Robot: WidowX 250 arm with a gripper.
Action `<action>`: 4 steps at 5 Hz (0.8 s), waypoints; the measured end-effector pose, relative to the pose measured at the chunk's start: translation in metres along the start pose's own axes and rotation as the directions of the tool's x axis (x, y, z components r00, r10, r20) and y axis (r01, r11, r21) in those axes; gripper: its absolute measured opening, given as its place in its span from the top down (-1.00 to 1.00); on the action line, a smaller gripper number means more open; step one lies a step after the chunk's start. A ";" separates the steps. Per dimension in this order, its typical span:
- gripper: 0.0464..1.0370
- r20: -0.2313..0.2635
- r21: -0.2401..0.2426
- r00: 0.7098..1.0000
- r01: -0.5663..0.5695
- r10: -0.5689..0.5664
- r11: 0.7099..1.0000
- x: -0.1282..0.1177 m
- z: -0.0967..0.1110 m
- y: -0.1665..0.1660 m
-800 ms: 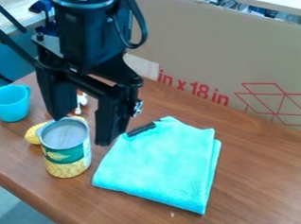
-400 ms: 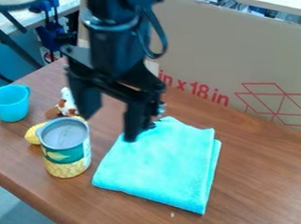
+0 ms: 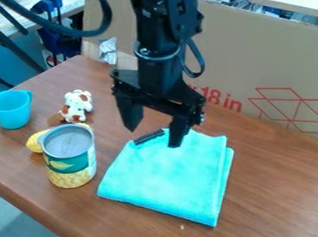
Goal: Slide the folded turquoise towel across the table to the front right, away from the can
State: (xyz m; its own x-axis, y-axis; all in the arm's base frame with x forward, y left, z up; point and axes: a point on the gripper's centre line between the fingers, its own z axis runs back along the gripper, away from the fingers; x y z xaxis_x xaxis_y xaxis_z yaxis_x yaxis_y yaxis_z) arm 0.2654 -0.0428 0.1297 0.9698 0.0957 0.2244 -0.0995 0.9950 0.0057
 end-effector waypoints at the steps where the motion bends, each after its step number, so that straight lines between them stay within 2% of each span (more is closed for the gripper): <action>1: -0.93 -0.032 -0.024 0.994 -0.105 0.104 0.994 0.010 -0.022 -0.006; 3: -0.93 -0.049 -0.028 0.973 -0.228 0.226 0.973 0.021 -0.063 -0.009; 4: -0.93 -0.090 -0.004 0.972 -0.220 0.219 0.975 0.021 -0.082 -0.005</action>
State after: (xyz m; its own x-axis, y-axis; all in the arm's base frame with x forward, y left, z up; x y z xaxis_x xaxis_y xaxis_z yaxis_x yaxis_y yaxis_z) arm 0.3047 -0.0439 0.0544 0.9404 0.3135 0.1318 -0.3098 0.9496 -0.0480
